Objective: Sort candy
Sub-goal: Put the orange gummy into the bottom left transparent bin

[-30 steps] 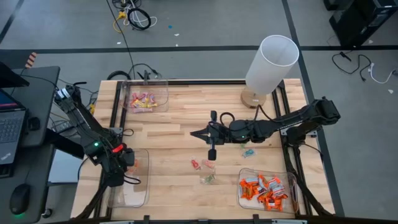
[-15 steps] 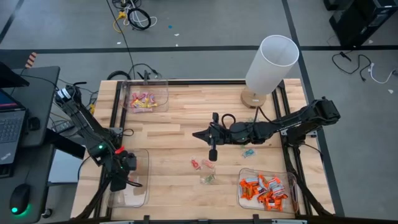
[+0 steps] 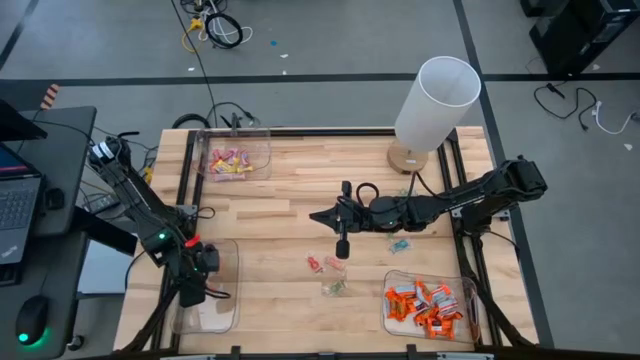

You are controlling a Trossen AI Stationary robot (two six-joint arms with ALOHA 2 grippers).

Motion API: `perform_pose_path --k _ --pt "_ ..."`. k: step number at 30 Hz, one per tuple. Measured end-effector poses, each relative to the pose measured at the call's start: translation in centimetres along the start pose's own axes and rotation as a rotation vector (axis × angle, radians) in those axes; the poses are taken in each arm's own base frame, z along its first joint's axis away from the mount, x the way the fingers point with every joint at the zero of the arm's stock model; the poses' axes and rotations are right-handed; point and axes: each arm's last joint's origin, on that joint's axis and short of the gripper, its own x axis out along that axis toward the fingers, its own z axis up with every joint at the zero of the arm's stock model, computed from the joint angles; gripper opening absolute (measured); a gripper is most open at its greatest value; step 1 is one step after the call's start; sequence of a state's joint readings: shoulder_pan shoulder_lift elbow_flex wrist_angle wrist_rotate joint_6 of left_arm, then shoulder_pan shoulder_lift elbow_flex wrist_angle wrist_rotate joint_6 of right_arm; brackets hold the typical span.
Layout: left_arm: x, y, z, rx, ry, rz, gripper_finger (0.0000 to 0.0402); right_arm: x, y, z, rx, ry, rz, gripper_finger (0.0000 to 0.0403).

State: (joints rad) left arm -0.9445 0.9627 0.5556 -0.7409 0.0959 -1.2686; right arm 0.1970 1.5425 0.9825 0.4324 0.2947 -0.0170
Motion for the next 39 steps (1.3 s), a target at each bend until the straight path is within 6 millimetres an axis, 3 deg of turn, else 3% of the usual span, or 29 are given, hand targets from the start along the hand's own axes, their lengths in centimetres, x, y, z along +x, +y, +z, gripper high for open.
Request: perform_pose_path --k 10,20,39 --pt "0.0 0.1 0.0 -0.025 0.006 0.012 0.0129 0.0 0.0 0.0 0.000 0.001 0.000 0.0001" --pt "-1.0 -1.0 0.1 -0.019 0.014 -0.043 0.0132 0.0 0.0 0.0 -0.001 0.003 0.000 0.0001" --pt "-1.3 -1.2 -0.1 -0.110 0.105 -0.064 0.0132 0.0 0.1 -0.4 0.009 0.043 0.003 0.0001"
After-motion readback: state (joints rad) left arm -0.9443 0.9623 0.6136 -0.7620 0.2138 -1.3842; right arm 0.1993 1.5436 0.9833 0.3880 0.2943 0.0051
